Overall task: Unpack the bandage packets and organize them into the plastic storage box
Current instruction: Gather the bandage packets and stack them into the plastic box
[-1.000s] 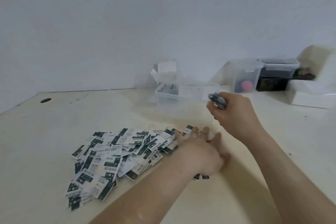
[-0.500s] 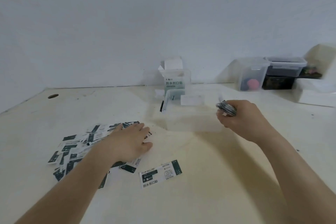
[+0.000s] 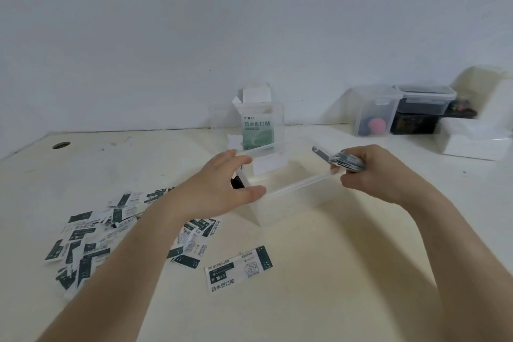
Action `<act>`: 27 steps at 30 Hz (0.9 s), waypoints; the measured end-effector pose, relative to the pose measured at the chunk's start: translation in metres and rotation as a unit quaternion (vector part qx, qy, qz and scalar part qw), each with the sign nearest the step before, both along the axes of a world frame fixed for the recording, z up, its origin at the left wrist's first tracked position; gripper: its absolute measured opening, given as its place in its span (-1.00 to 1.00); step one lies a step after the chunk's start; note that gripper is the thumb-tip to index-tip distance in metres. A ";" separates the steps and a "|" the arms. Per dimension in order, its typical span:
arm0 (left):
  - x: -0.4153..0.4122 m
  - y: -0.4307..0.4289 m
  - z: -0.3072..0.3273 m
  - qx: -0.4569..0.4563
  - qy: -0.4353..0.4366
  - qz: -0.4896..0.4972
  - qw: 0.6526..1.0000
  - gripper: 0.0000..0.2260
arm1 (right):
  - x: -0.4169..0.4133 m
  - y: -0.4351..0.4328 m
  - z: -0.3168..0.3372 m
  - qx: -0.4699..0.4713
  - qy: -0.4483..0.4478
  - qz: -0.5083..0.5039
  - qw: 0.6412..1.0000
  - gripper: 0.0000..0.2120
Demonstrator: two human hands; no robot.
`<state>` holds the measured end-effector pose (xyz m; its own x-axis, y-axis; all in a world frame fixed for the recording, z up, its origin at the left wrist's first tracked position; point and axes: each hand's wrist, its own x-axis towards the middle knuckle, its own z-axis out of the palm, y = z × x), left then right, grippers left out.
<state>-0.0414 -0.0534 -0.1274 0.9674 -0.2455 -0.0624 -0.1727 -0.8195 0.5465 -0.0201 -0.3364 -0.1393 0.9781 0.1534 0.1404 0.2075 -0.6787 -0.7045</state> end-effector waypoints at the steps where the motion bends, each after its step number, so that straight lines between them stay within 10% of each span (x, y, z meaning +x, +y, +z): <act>1: -0.003 0.000 0.000 0.015 -0.012 -0.006 1.000 -0.40 | -0.002 -0.001 0.002 -0.008 0.008 0.005 1.000 -0.73; 9: -0.014 0.001 0.003 0.007 -0.055 -0.023 0.998 -0.72 | -0.014 0.045 0.036 0.017 -0.151 0.006 0.988 -0.66; 14: -0.014 -0.018 0.019 -0.315 -0.096 0.010 0.944 -0.62 | -0.008 0.087 0.038 -0.027 -0.118 0.089 0.989 -0.24; 18: -0.011 -0.036 0.025 -0.398 -0.106 0.010 0.911 -0.67 | -0.014 0.102 0.037 0.002 -0.129 0.134 0.983 -0.16; 22: -0.007 -0.038 0.028 -0.447 -0.113 0.041 0.886 -0.93 | -0.015 0.105 0.037 0.047 -0.140 0.136 0.980 -0.30; 27: -0.004 -0.032 0.031 -0.487 -0.085 0.036 0.869 -0.77 | -0.016 0.098 0.042 0.145 -0.042 0.148 0.977 -0.67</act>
<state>-0.0456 -0.0854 -0.0960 0.9574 -0.0413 0.2859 -0.2859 0.0047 0.9582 -0.0362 -0.2381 -0.0972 0.8801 0.3703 0.2972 0.4296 -0.3545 -0.8305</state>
